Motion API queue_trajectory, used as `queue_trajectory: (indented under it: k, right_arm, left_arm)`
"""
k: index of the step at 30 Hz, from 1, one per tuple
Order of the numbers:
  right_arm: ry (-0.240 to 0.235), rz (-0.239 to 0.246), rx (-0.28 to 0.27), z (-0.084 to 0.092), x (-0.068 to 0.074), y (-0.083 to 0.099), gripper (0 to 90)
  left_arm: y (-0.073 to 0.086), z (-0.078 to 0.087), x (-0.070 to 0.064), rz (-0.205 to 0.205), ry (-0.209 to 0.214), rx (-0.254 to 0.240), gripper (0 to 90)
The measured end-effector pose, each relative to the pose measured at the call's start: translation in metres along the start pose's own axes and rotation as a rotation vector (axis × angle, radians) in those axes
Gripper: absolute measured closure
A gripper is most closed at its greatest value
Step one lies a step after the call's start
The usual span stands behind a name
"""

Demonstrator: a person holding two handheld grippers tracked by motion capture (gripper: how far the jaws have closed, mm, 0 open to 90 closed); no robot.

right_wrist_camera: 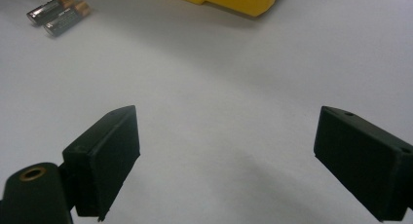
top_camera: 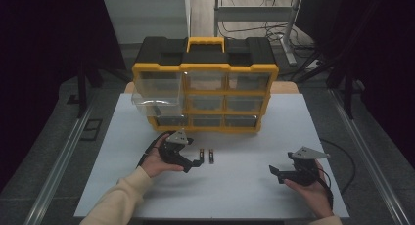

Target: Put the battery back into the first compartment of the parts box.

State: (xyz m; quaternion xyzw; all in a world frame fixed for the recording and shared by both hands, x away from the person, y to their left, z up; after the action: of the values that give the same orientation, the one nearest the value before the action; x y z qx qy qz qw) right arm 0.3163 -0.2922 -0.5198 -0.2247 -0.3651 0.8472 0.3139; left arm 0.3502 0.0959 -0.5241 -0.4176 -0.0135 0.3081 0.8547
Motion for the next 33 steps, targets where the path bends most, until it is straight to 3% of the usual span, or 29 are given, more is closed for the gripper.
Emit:
queue_trajectory:
  k: [5,19,33]
  right_arm:
    - [0.002,0.000,-0.001,0.000,-0.001,0.000,9.9]
    - [0.001,0.004,0.002,0.000,0.000,0.000,9.9]
    - [0.000,0.006,0.004,0.000,-0.001,0.001,9.9]
  left_arm:
    - [-0.001,-0.011,0.004,0.015,0.007,0.029,7.8]
    - [0.004,-0.030,0.009,-0.009,0.024,0.103,6.5]
    - [-0.002,-0.046,0.007,-0.078,0.007,0.158,6.2]
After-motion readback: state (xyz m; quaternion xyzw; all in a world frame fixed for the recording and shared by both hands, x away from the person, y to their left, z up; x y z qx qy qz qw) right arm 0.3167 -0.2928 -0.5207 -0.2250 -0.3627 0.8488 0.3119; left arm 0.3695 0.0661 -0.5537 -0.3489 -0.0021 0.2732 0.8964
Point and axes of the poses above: each handheld gripper's, and its own axes: z roughly backward along the jaws, y roughly out of its underside, x roughly to its left, the point moved 3 cm from there along -z, roughly forward along the jaws, and after that the axes turned 12 degrees about z, right-handed, at the moved point
